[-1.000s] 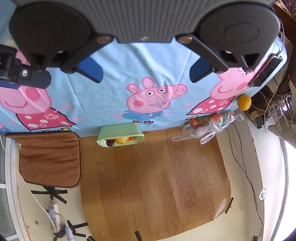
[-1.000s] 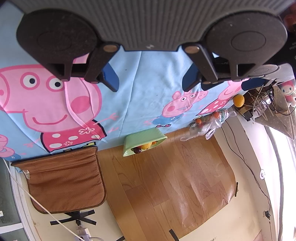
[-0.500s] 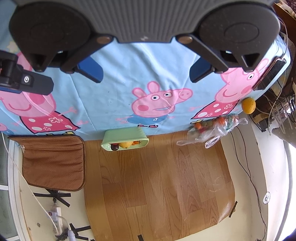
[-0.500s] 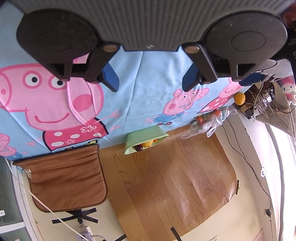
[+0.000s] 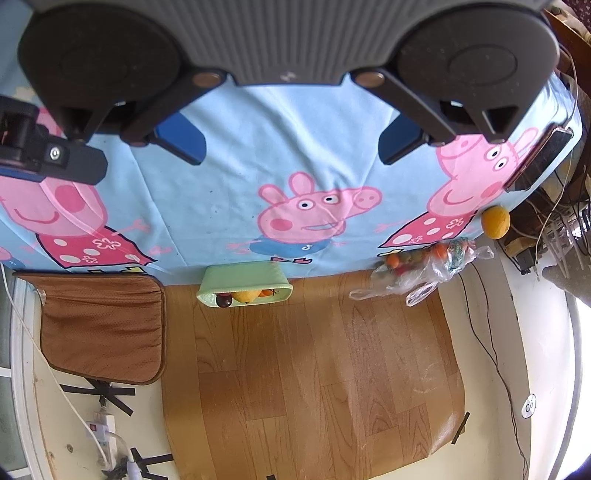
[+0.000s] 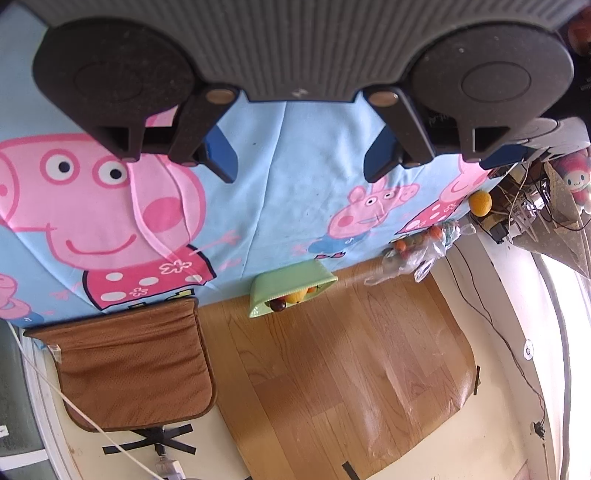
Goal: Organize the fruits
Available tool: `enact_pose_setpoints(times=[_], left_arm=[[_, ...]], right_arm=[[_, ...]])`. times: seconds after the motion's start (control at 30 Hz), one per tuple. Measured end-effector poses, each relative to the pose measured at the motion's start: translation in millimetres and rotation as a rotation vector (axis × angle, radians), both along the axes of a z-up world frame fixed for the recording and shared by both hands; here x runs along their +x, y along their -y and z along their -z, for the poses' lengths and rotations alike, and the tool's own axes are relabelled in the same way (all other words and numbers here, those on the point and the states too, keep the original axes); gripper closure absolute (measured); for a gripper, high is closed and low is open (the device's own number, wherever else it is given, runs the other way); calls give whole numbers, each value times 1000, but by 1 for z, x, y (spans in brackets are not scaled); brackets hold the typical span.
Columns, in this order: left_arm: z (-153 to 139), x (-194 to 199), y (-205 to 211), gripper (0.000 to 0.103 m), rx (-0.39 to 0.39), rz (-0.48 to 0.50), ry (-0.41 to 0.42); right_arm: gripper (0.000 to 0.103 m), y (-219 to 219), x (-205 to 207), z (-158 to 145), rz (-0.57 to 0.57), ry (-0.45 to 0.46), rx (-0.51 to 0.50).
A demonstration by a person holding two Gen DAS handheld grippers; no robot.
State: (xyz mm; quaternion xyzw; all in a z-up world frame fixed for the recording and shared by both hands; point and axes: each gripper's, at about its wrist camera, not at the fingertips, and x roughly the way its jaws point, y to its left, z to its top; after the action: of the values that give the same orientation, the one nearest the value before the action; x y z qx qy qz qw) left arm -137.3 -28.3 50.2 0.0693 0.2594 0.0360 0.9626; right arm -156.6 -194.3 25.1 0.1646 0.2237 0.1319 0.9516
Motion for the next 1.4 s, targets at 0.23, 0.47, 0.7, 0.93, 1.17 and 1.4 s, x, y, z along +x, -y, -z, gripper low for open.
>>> enact_pose_setpoints(times=[0.23, 0.47, 0.7, 0.93, 1.17, 1.4], left_arm=[[4, 1, -5, 0, -28, 3, -10], [6, 3, -12, 0, -46, -15, -17], [6, 1, -9, 0, -50, -14, -17], [4, 2, -7, 0, -47, -12, -19], [4, 1, -6, 0, -49, -3, -22], [4, 1, -6, 0, -52, -5, -23]], right_arm=[[26, -5, 0, -1, 4, 2, -25], [26, -13, 1, 1, -2, -4, -42], [26, -13, 0, 2, -2, -5, -43], [26, -13, 1, 2, -1, -2, -45], [26, -11, -1, 0, 10, 13, -40], [26, -12, -1, 1, 10, 12, -41]])
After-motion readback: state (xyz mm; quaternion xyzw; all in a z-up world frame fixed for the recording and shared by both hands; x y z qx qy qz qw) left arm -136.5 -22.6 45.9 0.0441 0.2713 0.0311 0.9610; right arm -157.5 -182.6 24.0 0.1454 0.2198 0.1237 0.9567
